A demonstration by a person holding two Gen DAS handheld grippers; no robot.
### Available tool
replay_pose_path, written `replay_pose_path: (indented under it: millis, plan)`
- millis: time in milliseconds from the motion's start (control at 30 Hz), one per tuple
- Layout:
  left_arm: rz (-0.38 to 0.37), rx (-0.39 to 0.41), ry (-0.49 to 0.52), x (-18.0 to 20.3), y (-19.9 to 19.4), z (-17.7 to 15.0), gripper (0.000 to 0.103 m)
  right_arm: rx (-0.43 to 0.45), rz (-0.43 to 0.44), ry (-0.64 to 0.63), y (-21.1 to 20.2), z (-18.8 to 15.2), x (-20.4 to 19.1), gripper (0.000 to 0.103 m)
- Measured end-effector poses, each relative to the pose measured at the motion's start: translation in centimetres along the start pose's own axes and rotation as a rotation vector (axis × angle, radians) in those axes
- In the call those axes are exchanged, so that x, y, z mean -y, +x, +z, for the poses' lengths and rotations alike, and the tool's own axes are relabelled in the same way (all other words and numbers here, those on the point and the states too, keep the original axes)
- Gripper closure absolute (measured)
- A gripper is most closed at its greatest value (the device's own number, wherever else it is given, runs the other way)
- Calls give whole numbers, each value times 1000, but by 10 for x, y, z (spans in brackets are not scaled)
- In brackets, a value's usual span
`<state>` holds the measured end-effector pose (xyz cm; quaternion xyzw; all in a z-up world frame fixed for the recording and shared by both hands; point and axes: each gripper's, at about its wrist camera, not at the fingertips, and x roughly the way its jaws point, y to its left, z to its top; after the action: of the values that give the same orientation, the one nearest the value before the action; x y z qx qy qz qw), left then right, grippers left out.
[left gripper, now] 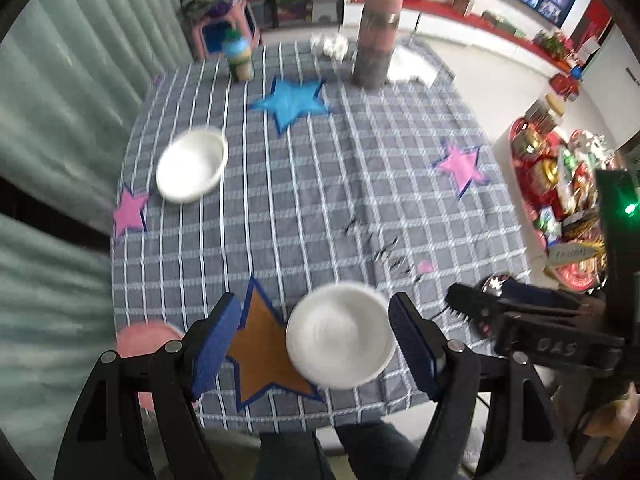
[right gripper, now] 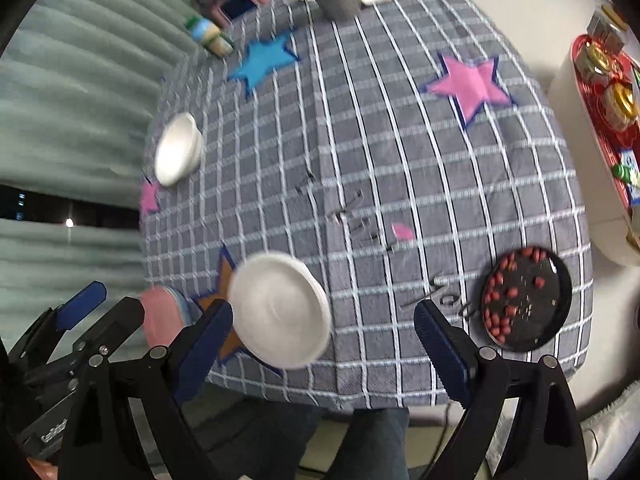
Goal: Organize plates and bowls
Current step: 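Move the left gripper to the third white bowl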
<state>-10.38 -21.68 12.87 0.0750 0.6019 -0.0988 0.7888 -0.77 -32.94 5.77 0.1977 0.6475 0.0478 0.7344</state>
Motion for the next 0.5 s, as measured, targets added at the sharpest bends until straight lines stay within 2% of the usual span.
replay_pose_path:
  millis: [133, 267, 367, 500]
  plan:
    - [-12, 79, -12, -2, -31, 28, 23, 43, 31, -11, -18, 15, -11, 10]
    - [14, 158, -12, -10, -55, 55, 23, 82, 52, -27, -29, 31, -24, 10]
    - [37, 180, -19, -22, -58, 69, 23, 94, 53, -39, -33, 40, -32, 10]
    - [33, 178, -54, -46, -54, 81, 23, 93, 40, -53, -31, 49, -40, 10]
